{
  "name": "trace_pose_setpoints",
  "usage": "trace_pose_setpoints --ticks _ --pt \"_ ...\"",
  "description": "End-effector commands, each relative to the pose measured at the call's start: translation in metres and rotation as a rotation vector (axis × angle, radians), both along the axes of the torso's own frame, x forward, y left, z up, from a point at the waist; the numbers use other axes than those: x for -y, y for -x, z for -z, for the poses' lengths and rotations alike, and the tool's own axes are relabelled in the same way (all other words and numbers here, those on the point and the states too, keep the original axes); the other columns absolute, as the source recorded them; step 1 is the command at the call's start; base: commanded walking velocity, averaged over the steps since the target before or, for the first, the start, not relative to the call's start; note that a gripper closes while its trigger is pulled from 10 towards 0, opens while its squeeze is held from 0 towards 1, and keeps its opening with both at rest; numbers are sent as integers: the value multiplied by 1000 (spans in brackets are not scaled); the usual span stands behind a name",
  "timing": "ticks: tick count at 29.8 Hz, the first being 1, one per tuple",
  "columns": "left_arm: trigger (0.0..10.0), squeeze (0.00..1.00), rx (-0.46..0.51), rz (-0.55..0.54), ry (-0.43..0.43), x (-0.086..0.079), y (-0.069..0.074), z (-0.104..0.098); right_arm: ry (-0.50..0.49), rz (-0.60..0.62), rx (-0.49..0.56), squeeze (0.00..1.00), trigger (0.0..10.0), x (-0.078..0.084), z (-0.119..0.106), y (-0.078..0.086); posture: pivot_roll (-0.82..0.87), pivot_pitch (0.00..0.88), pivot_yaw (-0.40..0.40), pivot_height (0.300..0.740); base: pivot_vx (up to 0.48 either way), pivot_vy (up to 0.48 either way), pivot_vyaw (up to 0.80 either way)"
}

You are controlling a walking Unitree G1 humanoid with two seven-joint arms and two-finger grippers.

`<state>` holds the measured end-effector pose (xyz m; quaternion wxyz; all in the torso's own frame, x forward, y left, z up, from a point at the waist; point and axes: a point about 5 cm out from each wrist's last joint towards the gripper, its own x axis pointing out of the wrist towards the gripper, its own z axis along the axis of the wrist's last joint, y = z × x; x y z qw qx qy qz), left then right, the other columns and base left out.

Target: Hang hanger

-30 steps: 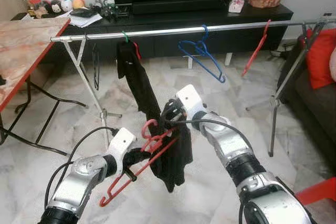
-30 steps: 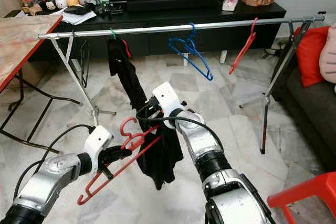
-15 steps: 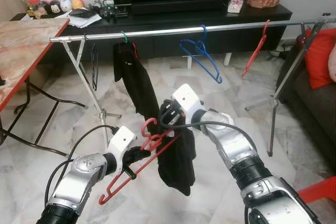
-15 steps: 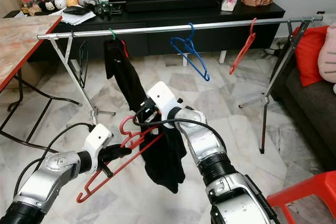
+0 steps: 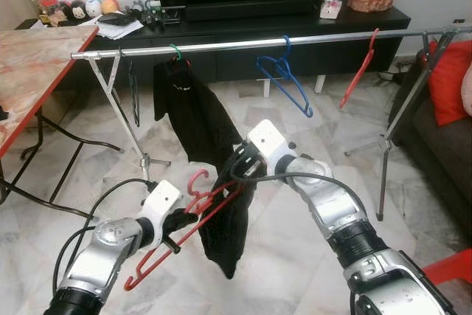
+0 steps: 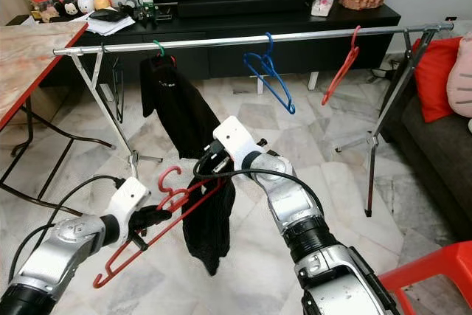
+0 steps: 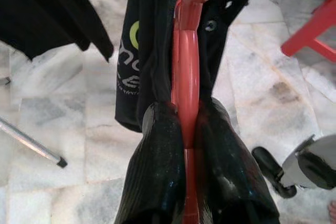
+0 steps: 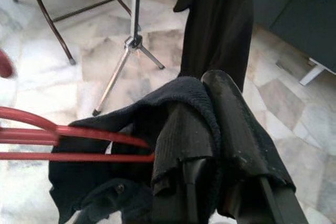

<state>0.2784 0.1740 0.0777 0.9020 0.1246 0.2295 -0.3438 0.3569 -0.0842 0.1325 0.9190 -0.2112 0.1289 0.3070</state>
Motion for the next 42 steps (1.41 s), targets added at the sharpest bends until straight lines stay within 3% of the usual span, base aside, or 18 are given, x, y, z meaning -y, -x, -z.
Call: trace_pose_setpoints --ticks 1,6,9,21,26,33,42 --pt "10000 0 40 9 9 -3 -2 -10 1 -12 16 0 10000 -4 -1 0 -59 0 64 740 0 0 0" --pt "10000 0 43 24 14 -2 -1 -12 11 -11 15 0 10000 -4 1 0 -59 0 64 740 0 0 0" --pt "10000 0 69 35 64 2 -2 -19 17 -34 -6 0 10000 -6 5 4 -57 0 65 740 0 0 0" --pt "10000 0 93 29 71 16 -12 -18 -33 -60 32 0 10000 -18 -13 6 -63 0 71 740 0 0 0" --pt "10000 0 150 -58 13 13 -24 -18 -35 -59 31 0 10000 -20 -17 8 -64 0 70 740 0 0 0" --pt "10000 0 70 74 74 31 -12 -10 -104 -143 41 0 10000 -42 -31 20 -66 0 69 740 0 0 0" --pt "10000 0 89 65 70 27 -13 -12 -96 -173 43 0 10000 -47 -35 26 -65 0 68 740 0 0 0"
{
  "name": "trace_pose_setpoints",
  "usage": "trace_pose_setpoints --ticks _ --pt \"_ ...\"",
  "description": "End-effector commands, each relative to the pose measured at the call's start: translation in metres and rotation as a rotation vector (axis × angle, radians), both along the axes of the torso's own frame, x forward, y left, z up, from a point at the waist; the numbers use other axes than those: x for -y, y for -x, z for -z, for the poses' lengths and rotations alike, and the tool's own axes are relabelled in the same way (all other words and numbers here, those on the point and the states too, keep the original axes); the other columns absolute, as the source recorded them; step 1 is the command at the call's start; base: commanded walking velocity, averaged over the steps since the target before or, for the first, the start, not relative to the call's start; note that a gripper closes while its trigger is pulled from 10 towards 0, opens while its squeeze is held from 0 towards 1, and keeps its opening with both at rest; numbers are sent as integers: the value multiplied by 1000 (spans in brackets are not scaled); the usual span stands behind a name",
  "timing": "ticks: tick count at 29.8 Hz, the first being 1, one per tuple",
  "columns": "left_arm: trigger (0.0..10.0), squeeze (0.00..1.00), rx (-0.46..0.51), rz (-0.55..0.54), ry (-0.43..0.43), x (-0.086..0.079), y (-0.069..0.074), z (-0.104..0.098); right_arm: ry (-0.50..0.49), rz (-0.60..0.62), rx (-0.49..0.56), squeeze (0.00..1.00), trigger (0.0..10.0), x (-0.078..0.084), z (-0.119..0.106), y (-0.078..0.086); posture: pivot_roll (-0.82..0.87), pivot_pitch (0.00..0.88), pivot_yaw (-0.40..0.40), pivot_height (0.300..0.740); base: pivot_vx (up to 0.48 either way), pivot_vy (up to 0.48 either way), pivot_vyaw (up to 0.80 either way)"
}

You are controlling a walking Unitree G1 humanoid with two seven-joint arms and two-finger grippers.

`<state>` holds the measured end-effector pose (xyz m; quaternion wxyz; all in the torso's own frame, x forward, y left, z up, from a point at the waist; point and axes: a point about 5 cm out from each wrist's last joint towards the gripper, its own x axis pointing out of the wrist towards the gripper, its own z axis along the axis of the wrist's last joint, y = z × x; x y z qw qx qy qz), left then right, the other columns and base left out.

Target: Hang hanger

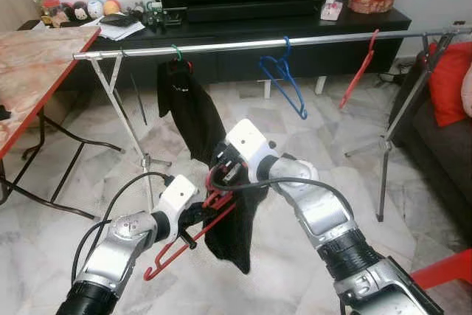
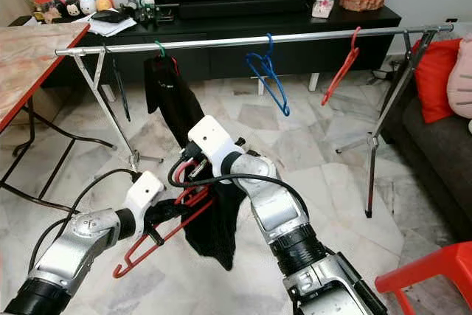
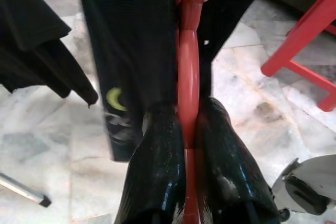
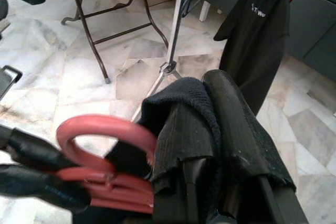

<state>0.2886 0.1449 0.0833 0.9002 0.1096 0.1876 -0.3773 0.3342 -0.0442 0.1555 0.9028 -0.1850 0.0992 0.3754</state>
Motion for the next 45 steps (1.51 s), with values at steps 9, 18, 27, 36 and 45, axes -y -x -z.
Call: trace_pose_setpoints --ticks 9,18,27,36,45 --pt "10000 0 -17 -8 -67 -13 3 -3 11 121 39 0 10000 11 -5 -5 -69 0 69 740 0 0 0" --pt "10000 0 -37 56 -49 -22 17 -13 84 253 28 0 10000 35 10 -19 -55 0 68 740 0 0 0" --pt "10000 0 13 15 -13 -19 10 -23 63 208 -9 0 10000 25 19 -13 -55 0 72 740 0 0 0" --pt "10000 0 35 3 11 -10 3 -25 29 177 -6 0 10000 16 13 -8 -59 0 72 740 0 0 0" --pt "10000 0 16 -11 -15 -7 2 -20 6 183 -9 0 10000 12 10 -2 -64 0 71 740 0 0 0"
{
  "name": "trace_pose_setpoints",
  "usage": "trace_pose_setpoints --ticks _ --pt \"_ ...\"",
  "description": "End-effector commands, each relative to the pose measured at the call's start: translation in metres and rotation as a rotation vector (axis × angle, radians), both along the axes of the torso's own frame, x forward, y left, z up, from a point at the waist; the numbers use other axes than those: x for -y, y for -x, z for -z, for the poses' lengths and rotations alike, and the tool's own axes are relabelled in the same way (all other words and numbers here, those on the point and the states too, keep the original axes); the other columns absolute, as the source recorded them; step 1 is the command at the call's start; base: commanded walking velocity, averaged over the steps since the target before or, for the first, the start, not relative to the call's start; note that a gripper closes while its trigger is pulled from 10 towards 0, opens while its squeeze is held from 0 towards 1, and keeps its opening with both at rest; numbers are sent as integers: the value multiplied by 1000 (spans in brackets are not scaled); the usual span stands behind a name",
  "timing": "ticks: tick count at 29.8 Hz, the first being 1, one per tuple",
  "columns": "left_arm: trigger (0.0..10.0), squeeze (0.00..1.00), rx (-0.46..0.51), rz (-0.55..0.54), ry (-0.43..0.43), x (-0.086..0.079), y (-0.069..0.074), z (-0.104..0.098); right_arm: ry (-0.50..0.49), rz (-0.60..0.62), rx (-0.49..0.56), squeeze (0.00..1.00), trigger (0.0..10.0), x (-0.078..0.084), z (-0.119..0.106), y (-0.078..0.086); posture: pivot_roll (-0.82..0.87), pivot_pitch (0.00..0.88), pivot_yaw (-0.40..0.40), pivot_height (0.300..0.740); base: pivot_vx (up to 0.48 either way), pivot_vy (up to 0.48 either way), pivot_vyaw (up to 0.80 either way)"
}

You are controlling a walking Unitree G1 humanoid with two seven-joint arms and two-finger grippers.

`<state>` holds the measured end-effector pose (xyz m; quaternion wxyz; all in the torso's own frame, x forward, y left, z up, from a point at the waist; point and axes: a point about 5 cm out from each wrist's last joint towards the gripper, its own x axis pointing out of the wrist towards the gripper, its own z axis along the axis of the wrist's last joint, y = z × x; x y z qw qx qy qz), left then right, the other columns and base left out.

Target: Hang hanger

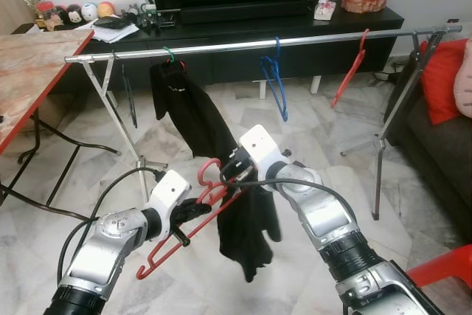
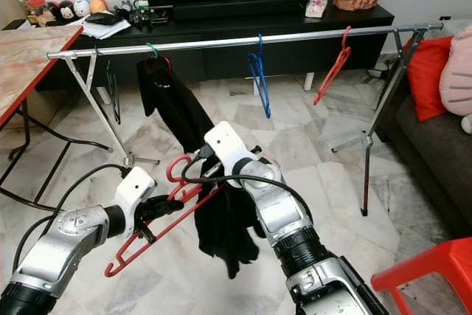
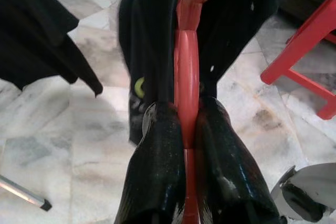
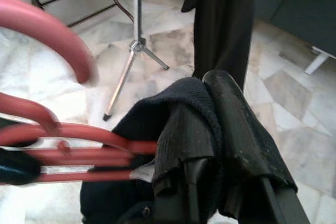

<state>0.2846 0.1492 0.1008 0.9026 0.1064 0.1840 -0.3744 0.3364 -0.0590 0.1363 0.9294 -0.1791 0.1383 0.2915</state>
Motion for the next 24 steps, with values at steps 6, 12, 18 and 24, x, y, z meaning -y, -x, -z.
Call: trace_pose_setpoints --ticks 6,12,18,24 --pt "10000 0 -52 29 -68 -16 12 4 46 132 42 0 10000 20 2 -12 -48 0 69 740 0 0 0" --pt "10000 0 -30 -7 -82 -24 12 0 51 139 32 0 10000 20 5 -11 -46 0 69 740 0 0 0" --pt "10000 0 13 -62 -64 -26 4 -5 41 144 20 0 10000 19 9 -9 -45 2 72 740 0 0 0" --pt "10000 0 35 -72 -55 -20 -2 -7 17 129 9 0 10000 19 5 -5 -52 1 74 740 0 0 0"
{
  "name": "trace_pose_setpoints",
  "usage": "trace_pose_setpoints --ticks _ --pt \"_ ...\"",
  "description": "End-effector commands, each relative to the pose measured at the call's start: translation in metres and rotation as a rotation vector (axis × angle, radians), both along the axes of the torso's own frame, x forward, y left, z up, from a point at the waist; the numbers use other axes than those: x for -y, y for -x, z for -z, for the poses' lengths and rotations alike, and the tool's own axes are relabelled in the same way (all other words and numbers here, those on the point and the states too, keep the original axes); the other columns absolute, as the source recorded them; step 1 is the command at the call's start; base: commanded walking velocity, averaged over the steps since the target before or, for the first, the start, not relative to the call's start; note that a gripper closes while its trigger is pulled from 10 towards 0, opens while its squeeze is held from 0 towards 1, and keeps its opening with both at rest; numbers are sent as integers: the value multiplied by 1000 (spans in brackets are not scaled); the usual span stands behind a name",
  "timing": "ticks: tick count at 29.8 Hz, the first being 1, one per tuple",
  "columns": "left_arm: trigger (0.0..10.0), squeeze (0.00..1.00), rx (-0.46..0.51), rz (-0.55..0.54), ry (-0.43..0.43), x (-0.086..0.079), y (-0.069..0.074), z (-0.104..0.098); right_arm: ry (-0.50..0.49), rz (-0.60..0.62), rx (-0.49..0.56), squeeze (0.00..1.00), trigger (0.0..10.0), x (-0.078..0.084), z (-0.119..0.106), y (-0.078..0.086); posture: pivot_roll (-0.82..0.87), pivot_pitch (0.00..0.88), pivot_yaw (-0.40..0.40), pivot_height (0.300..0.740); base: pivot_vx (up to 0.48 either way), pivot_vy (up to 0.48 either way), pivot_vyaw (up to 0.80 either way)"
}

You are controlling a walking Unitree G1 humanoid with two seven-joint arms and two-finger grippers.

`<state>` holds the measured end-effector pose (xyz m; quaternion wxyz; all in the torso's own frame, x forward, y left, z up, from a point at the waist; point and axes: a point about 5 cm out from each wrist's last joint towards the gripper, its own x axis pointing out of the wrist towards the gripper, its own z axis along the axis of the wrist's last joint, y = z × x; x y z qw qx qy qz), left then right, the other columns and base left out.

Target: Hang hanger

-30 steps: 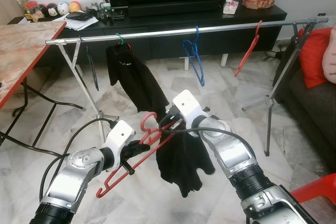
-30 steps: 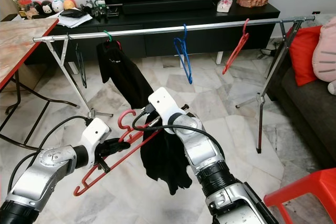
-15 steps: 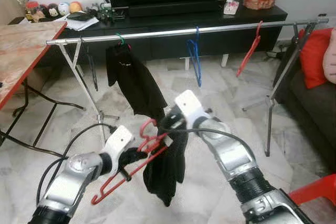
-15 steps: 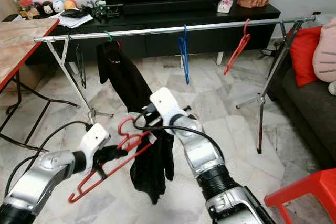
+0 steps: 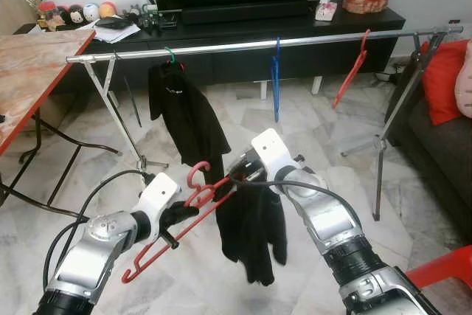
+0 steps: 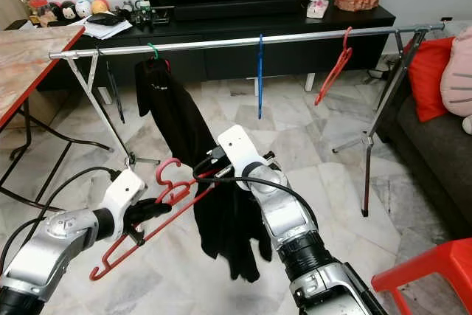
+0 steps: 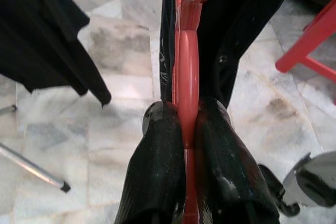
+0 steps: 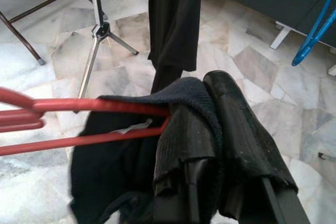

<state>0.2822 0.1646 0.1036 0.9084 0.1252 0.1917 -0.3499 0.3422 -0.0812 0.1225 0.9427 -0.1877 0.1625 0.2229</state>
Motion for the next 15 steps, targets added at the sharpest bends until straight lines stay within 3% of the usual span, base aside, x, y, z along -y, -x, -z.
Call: trace_pose_setpoints --ticks 1,12,15 --pt "10000 0 28 -28 -8 -5 -5 -5 -26 -13 22 0 10000 -4 -8 1 -52 1 74 740 0 0 0" --pt "10000 0 10 31 47 9 -4 -4 -73 -68 29 0 10000 -16 -19 12 -55 0 76 740 0 0 0" --pt "10000 0 31 -4 28 6 -9 -5 -79 -66 35 0 10000 -16 -24 13 -55 0 76 740 0 0 0"
